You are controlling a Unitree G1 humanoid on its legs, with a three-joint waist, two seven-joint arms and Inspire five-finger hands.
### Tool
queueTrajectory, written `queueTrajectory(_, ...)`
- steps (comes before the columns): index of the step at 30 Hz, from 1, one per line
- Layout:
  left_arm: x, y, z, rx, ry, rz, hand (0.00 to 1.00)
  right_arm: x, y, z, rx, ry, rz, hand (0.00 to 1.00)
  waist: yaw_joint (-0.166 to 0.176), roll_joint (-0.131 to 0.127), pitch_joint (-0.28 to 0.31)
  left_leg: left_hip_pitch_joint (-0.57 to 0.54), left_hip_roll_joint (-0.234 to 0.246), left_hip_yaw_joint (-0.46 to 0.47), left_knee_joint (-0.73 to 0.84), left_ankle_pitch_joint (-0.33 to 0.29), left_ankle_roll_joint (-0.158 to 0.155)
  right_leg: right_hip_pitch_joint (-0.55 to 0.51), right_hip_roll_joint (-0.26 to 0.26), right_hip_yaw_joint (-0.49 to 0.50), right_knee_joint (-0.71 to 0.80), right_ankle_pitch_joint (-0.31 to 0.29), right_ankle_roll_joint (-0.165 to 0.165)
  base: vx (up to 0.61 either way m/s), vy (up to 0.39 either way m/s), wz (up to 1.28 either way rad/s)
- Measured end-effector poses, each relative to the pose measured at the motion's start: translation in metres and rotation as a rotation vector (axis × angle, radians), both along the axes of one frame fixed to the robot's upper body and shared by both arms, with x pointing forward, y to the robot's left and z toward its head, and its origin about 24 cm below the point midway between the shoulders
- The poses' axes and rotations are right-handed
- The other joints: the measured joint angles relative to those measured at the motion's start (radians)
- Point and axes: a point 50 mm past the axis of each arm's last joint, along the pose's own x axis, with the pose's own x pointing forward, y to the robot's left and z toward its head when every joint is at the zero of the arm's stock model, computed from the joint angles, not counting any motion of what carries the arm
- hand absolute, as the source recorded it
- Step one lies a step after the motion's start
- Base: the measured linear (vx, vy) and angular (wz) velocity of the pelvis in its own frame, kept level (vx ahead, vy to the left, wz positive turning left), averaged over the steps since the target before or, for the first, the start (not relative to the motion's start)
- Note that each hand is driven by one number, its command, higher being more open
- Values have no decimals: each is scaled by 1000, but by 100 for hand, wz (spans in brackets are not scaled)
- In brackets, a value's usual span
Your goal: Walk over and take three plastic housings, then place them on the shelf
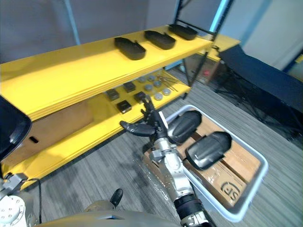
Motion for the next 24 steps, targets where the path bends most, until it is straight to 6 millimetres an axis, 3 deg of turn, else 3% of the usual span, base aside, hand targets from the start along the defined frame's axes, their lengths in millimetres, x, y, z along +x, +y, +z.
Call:
queueTrajectory(3, -2, 3, 1, 2, -3, 20, 0, -8, -24, -7, -7, 24, -73, 100, 1, 4, -1, -30, -4, -37, 19, 19, -18, -2, 13, -40, 25, -2, 5, -29, -140, 49)
queueTrajectory(6, 2, -2, -3, -7, 10, -19, 0, -14, -39, -11, -21, 39, -107, 100, -10, 29, 11, -51, -9, -52, 22, 43, -15, -3, 22, -73, 42, -7, 1, -52, -97, 50)
queueTrajectory(7, 5, -4, -5, -8, 22, -47, 0, -16, -43, -13, -23, 47, -122, 100, -14, 37, 16, -59, -8, -22, 20, 21, 18, 8, 23, -96, 40, -8, 0, -106, -89, 88)
queueTrajectory(8, 9, -6, -9, -10, 43, -89, 0, -20, -47, -14, -21, 54, -144, 100, -40, 41, 19, -84, 6, 105, 37, -6, 79, 24, 22, -152, 32, -8, 2, -83, -60, 107)
queueTrajectory(9, 13, -9, -11, -15, 52, -124, 0, -23, -52, -13, -22, 51, -163, 100, -53, 44, 19, -99, 16, 174, 55, -22, 102, 36, 22, -183, 24, -3, 8, -87, -40, 158)
queueTrajectory(10, 22, -14, -17, -35, 65, -199, 0, -29, -62, -12, -27, 46, -204, 100, -66, 59, 29, -125, 39, 303, 91, -45, 134, 58, 25, -219, 18, 0, 12, -66, 22, 165)
queueTrajectory(11, 27, -20, -23, -54, 85, -255, 0, -33, -69, -11, -34, 44, -234, 100, -75, 78, 34, -138, 63, 396, 116, -52, 141, 73, 33, -232, 18, 0, 12, -67, 48, 160)
queueTrajectory(12, 28, -23, -28, -70, 99, -285, 0, -35, -73, -10, -41, 41, -246, 100, -82, 89, 40, -138, 73, 451, 120, -63, 136, 86, 34, -233, 13, -6, 8, -81, 115, 137)
queueTrajectory(13, 31, -27, -33, -103, 107, -310, 0, -35, -76, -9, -44, 26, -256, 100, -86, 76, 49, -162, 77, 519, 139, -108, 101, 87, 19, -232, -19, -29, -9, -43, 91, 84)
queueTrajectory(14, 31, -27, -34, -105, 109, -310, 0, -35, -76, -8, -43, 21, -257, 100, -86, 79, 51, -169, 83, 531, 152, -118, 99, 85, 17, -234, -18, -31, -12, -54, 98, 50)
queueTrajectory(15, 28, -24, -35, -107, 115, -292, 0, -34, -73, -7, -25, 8, -250, 100, -76, 101, 59, -184, 104, 549, 220, -103, 112, 81, 15, -222, -3, -40, -11, -16, 27, -6)
queueTrajectory(16, 25, -22, -36, -107, 123, -276, 0, -35, -71, -8, -19, 7, -240, 100, -69, 112, 57, -174, 115, 554, 229, -88, 95, 78, 20, -210, 7, -46, -4, 8, 44, -18)
queueTrajectory(17, 20, -19, -38, -107, 138, -255, 0, -37, -67, -11, -9, 12, -221, 100, -71, 116, 55, -163, 121, 557, 212, -24, 74, 78, 16, -189, 26, -56, 6, 59, 30, -22)
queueTrajectory(24, 27, -24, -34, -81, 134, -304, 0, -29, -47, -6, 17, -26, -164, 100, -72, 63, 84, -152, 59, 592, 217, -45, 94, 49, -74, -142, 99, -72, 33, 59, 54, -5)
